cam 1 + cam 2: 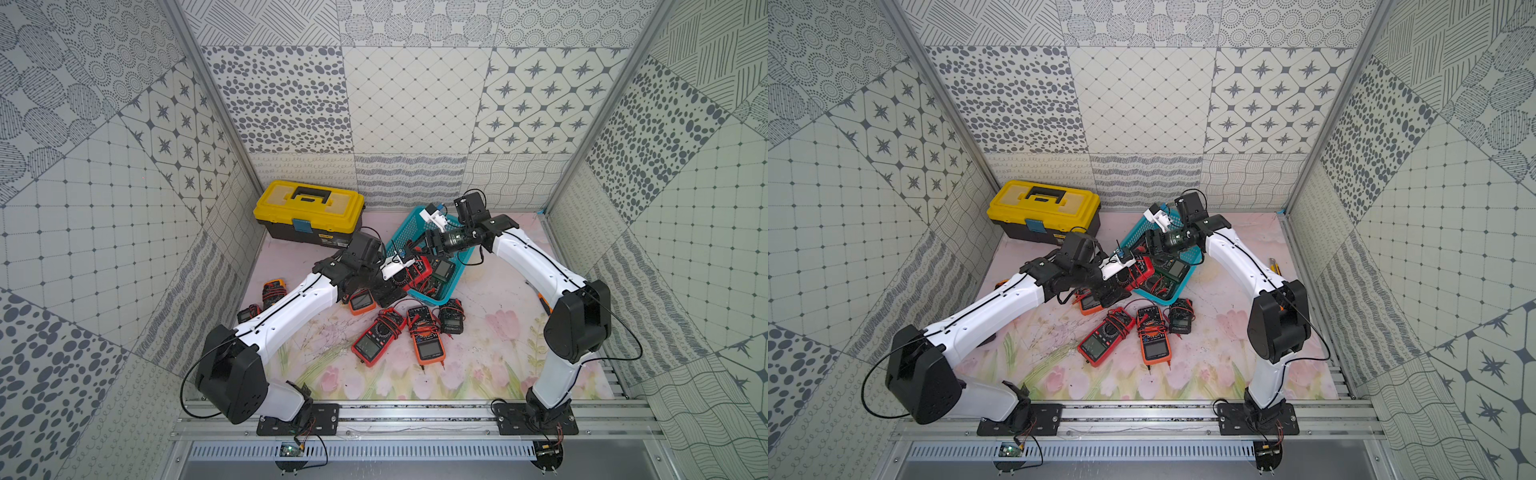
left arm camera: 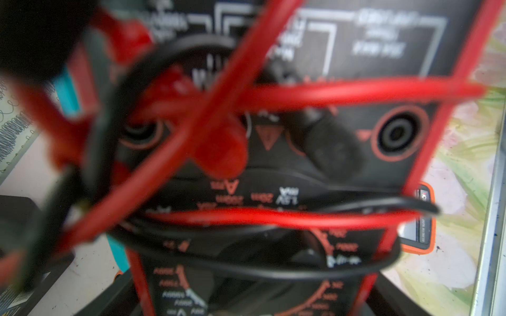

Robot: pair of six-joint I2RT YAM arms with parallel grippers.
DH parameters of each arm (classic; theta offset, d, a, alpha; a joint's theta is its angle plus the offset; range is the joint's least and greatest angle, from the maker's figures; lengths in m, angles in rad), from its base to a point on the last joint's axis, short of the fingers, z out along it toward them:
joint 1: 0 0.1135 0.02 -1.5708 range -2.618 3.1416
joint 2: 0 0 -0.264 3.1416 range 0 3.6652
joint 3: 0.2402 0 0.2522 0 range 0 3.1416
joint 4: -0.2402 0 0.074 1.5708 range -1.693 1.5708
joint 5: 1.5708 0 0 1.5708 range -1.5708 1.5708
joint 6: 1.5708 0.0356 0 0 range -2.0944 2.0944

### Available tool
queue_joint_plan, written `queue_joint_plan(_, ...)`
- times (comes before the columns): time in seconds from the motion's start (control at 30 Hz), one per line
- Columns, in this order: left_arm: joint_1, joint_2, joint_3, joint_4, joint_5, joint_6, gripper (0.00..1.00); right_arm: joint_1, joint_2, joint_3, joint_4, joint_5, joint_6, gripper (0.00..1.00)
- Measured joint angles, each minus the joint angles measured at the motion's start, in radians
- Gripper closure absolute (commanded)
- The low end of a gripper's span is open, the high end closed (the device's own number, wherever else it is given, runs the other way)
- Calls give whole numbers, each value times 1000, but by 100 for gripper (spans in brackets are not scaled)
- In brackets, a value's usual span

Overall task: Put the multimeter into the basket
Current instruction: Pick up the multimeter from the center of the board.

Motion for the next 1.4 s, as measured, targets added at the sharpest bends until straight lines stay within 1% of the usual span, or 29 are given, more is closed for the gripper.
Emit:
queue_joint_plan(0.2, 0, 7, 0, -5, 6, 15, 100, 18, 14, 1, -20, -16, -20, 36)
queue_joint_plan(0.33, 0, 23, 13, -5, 3, 18, 100, 18, 14, -8, -19, -28, -23, 48)
queue_joint_plan(0.4, 0, 34, 20, -16, -4, 21, 100, 16, 14, -16, -14, -24, -17, 50)
queue_joint_plan(0.47, -3, 43, 28, -24, -10, 24, 100, 14, 14, -27, -10, -25, -14, 56)
queue_joint_plan(0.57, -5, 54, 34, -27, -19, 25, 100, 11, 14, -37, 3, -24, -13, 74)
queue_joint_plan(0.67, -5, 58, 34, -26, -24, 24, 100, 12, 14, -40, 6, -18, -7, 98)
queue_joint_plan(0.7, -5, 58, 33, -23, -27, 24, 91, 12, 14, -40, 9, -16, -5, 100)
queue_joint_plan(0.73, -5, 58, 32, -19, -31, 23, 68, 12, 14, -39, 13, -13, -1, 100)
queue_joint_plan(0.77, -5, 57, 31, -13, -34, 21, 55, 11, 14, -39, 17, -9, 3, 100)
queue_joint_plan(0.8, -4, 57, 29, -7, -37, 17, 45, 12, 14, -39, 23, -6, 8, 100)
queue_joint_plan(0.9, 2, 47, 16, 19, -38, -2, 12, 11, 13, -39, 56, 1, 44, 100)
queue_joint_plan(0.93, 8, 39, 8, 34, -36, -11, 7, 10, 12, -42, 79, 1, 64, 100)
queue_joint_plan(1.0, 18, 23, -5, 56, -32, -24, 2, 4, 2, -61, 139, 0, 114, 100)
queue_joint_plan(1.03, 23, 12, -13, 71, -25, -29, 1, 3, -7, -74, 170, 0, 142, 100)
queue_joint_plan(1.2, 45, -32, -50, 148, 20, -59, 1, -13, -42, -129, 289, 1, 266, 100)
queue_joint_plan(1.4, 56, -49, -77, 226, 61, -88, 1, -36, -75, -195, 404, 4, 392, 100)
